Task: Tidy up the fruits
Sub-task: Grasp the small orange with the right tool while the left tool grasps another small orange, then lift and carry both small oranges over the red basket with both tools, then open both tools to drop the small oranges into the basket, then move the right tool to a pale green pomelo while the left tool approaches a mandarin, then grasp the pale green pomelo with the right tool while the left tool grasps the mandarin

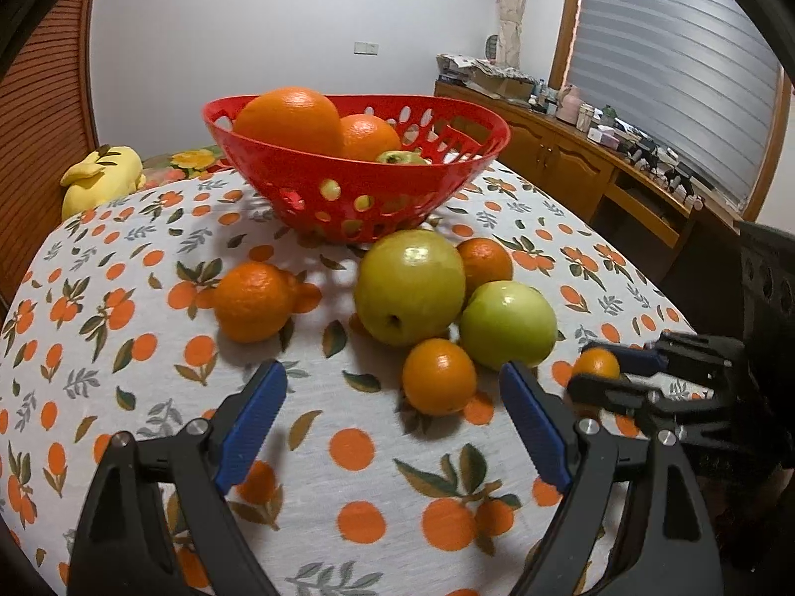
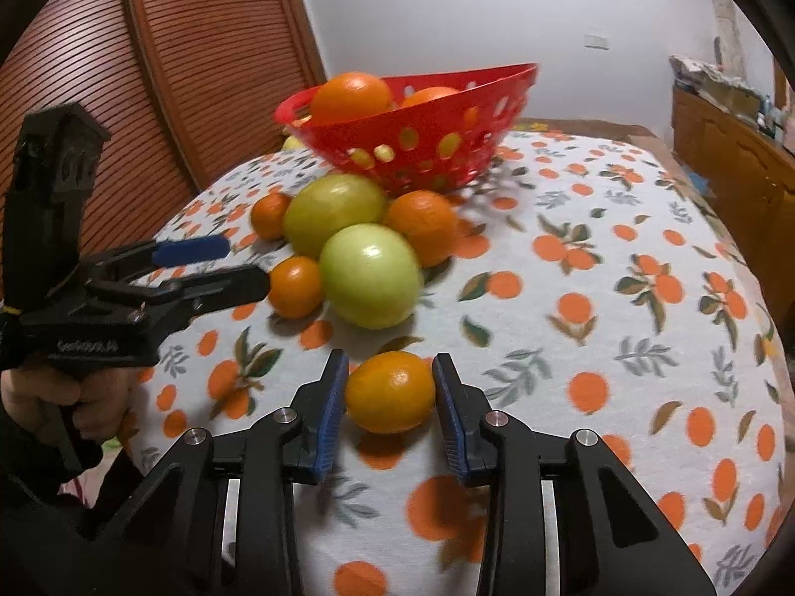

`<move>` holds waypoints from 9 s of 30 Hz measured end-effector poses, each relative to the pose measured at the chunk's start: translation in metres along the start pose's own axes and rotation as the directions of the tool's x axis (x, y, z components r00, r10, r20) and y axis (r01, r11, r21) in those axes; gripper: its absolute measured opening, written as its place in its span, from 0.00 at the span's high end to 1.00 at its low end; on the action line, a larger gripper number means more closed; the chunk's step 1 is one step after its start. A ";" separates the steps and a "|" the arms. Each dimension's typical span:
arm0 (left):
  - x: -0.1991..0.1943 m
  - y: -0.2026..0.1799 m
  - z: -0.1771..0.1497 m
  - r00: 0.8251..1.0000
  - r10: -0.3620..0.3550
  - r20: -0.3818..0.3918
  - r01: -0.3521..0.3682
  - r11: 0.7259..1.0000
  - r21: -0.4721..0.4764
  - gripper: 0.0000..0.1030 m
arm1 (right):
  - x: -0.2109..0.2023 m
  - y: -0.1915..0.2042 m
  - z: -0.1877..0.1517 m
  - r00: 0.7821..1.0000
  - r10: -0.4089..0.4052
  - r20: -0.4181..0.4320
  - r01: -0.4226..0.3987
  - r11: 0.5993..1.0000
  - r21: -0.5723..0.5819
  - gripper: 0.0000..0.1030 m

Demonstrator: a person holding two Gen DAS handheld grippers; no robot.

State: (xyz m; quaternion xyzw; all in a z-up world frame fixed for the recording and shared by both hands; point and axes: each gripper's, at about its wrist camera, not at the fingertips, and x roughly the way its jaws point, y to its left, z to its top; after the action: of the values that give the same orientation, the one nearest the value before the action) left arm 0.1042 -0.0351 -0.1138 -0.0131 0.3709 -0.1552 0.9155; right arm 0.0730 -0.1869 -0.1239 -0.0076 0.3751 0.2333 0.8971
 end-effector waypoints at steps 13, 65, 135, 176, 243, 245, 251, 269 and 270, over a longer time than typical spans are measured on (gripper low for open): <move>0.021 -0.009 0.005 0.997 -0.028 -0.071 0.029 1.000 0.011 0.41 | 0.003 -0.018 -0.007 0.998 -0.053 0.037 0.052 0.998 0.040 0.66; -0.019 0.001 0.006 0.997 -0.067 0.024 0.067 0.998 -0.019 0.69 | -0.015 -0.024 0.007 0.994 -0.087 0.064 0.086 0.996 0.014 0.66; 0.040 0.022 0.126 0.996 0.052 0.071 -0.055 0.997 0.045 0.69 | 0.068 -0.028 0.186 0.995 -0.090 0.052 0.096 0.986 -0.136 0.66; 0.004 0.033 0.119 0.994 0.048 0.103 -0.052 0.998 0.040 0.52 | 0.010 -0.021 0.140 0.993 -0.017 0.121 0.025 0.997 -0.070 0.55; 0.038 0.073 0.029 0.993 0.108 -0.046 -0.110 0.993 -0.037 0.56 | 0.056 0.019 0.042 0.996 0.051 -0.079 -0.056 0.997 -0.061 0.43; 0.038 0.073 0.029 0.993 0.108 -0.047 -0.110 0.993 -0.037 0.56 | 0.056 0.018 0.042 0.996 0.050 -0.077 -0.055 0.997 -0.056 0.42; 0.039 0.073 0.029 0.993 0.107 -0.050 -0.109 0.993 -0.036 0.56 | 0.055 0.017 0.042 0.996 0.049 -0.072 -0.053 0.997 -0.050 0.43; 0.044 0.072 0.028 0.993 0.097 -0.066 -0.099 0.995 -0.026 0.56 | 0.055 0.019 0.041 0.996 0.045 -0.072 -0.049 0.997 -0.058 0.45; 0.044 0.072 0.028 0.993 0.096 -0.066 -0.098 0.995 -0.028 0.56 | 0.055 0.020 0.041 0.996 0.043 -0.075 -0.048 0.997 -0.063 0.47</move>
State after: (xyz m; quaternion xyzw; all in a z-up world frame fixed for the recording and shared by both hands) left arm 0.1731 0.0177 -0.1328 -0.0045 0.4031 -0.1052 0.9091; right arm 0.1256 -0.1391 -0.1287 -0.0365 0.4001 0.2653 0.8765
